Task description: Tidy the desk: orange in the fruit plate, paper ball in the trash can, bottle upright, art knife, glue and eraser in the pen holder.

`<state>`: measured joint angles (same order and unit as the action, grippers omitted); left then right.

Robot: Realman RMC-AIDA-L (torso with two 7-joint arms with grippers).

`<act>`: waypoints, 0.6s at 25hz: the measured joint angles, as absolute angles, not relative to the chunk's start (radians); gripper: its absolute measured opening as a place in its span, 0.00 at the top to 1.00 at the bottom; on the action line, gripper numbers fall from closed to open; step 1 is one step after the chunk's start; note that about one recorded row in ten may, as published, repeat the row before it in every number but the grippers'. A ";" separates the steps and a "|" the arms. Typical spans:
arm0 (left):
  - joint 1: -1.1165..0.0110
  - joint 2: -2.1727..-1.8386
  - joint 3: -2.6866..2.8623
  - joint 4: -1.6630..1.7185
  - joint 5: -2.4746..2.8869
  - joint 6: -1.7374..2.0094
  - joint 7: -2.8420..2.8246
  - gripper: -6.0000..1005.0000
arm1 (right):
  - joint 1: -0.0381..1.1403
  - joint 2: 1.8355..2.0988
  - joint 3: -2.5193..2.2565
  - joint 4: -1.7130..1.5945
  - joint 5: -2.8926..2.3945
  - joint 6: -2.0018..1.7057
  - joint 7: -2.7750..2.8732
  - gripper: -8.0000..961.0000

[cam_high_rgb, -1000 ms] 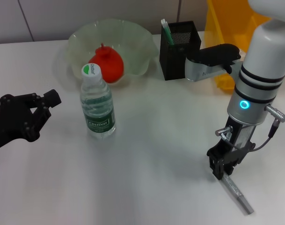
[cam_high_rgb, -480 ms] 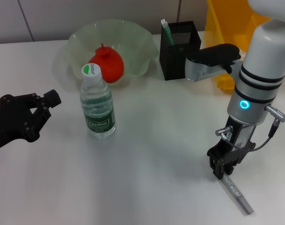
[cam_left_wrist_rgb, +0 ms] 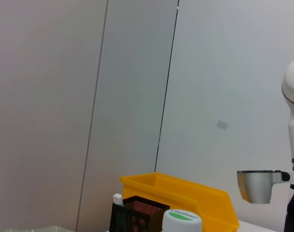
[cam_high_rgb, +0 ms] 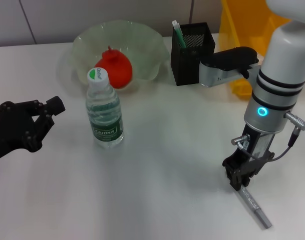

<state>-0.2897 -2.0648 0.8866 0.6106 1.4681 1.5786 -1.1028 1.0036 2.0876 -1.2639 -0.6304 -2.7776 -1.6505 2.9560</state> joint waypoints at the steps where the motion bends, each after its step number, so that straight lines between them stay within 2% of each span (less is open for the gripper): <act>1: -0.290 -2.065 0.887 0.611 1.468 1.578 -1.101 0.97 | 1.003 2.088 -1.264 -0.630 -2.778 -1.651 2.956 0.84; 15: -0.290 -2.066 0.885 0.605 1.468 1.578 -1.090 0.97 | 1.003 2.088 -1.273 -0.629 -2.772 -1.651 2.952 0.85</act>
